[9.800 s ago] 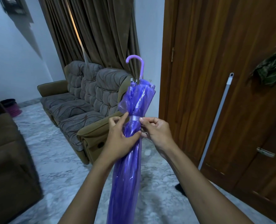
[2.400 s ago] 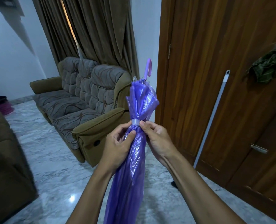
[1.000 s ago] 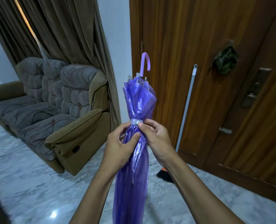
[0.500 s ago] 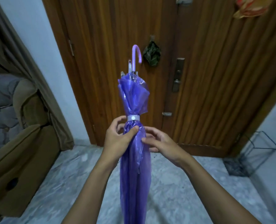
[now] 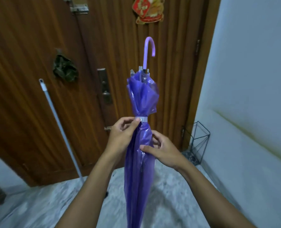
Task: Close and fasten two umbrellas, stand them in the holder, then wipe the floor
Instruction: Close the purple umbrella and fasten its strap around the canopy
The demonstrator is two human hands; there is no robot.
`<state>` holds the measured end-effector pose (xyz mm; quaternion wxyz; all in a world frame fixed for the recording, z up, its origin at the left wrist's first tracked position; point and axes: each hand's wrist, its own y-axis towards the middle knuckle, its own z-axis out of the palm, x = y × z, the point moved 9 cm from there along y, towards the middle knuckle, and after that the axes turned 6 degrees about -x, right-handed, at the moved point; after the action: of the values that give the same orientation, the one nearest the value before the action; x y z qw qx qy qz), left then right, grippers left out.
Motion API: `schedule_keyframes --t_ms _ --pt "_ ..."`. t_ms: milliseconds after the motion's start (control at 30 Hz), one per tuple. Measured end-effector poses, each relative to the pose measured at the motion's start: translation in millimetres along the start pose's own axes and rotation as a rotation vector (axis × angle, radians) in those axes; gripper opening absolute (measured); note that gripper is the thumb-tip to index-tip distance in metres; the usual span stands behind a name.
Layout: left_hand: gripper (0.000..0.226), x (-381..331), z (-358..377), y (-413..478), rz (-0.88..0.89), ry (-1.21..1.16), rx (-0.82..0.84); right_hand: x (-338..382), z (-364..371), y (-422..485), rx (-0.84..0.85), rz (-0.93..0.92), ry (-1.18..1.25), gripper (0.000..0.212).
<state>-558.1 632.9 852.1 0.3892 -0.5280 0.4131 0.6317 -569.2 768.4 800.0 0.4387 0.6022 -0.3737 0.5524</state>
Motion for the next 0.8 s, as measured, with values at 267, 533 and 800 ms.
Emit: schedule_keyframes --t_ms 267,533,800 --pt "0.010 36 140 67 -0.031 -0.029 0.128 -18 -130 52 -0.109 0.039 -0.003 0.042" --pt "0.052 56 224 173 -0.041 0.134 0.346 -51 -215 133 -0.213 0.079 -0.111 0.050" --pt "0.040 85 329 273 0.029 0.082 0.498 -76 -298 220 -0.467 0.088 -0.321 0.044"
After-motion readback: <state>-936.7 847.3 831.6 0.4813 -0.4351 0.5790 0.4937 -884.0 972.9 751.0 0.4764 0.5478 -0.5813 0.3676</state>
